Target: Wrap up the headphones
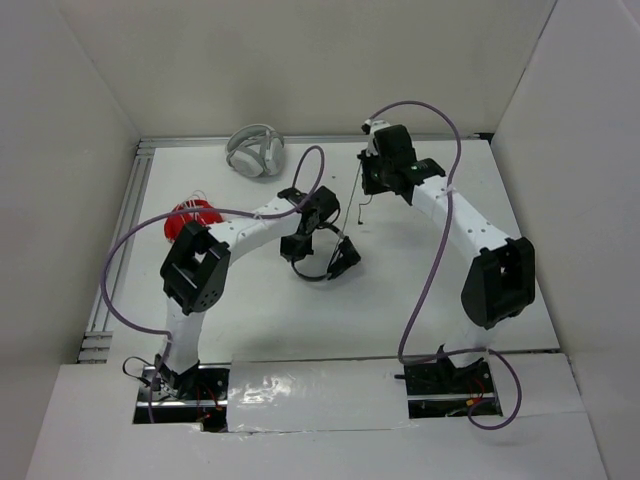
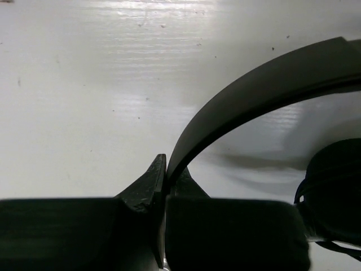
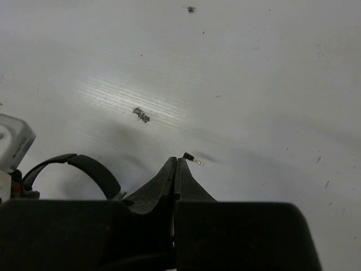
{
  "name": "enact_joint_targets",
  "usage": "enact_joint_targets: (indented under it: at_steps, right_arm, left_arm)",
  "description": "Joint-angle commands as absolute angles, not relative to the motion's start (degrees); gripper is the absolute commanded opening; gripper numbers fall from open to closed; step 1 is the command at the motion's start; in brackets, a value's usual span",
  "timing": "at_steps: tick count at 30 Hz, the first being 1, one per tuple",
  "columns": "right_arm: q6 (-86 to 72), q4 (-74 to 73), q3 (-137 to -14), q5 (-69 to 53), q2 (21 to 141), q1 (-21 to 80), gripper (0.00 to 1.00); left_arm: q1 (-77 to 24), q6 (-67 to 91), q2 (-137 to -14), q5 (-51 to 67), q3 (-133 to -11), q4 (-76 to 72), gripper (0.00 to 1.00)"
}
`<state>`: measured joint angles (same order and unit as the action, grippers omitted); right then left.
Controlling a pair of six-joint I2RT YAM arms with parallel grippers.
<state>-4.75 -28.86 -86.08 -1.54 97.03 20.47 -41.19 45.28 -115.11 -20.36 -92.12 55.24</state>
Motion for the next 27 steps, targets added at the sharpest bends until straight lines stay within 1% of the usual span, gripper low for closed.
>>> enact_joint_targets:
  at_steps: [1, 6, 10, 13, 18, 25, 27]
  right_arm:
    - [-3.6, -30.14, -90.36, 3.68, 91.41, 25.04, 0.0]
    - [-4.39, -30.85, -87.1, 11.23, 84.91, 31.98, 0.0]
    - [-5.53, -31.2, -83.51, 14.06, 79.38, 38.83, 0.0]
    - [-6.76, -31.81, -81.48, 17.65, 77.35, 41.65, 0.0]
    - [-9.4, -34.28, -80.25, 22.58, 76.2, 47.19, 0.0]
    - [-13.0, -37.61, -79.8, 30.05, 78.04, 53.52, 0.0]
    - [-12.92, -37.36, -79.72, 29.54, 78.92, 54.84, 0.0]
  left_arm:
    - [-40.78, 49.31, -117.16, -24.96, -97.63, 64.42, 0.0]
    - [-37.98, 49.22, -118.65, -22.51, -103.0, 64.08, 0.0]
    - [-34.46, 54.05, -121.81, -22.24, -112.22, 70.57, 0.0]
    - [-32.0, 53.61, -121.91, -20.05, -114.17, 69.18, 0.0]
    - [-27.08, 55.89, -120.76, -18.11, -115.66, 69.43, 0.0]
    - [-22.07, 60.55, -119.36, -19.42, -117.07, 73.65, 0.0]
    - [-21.53, 62.39, -119.09, -20.82, -117.07, 74.88, 0.0]
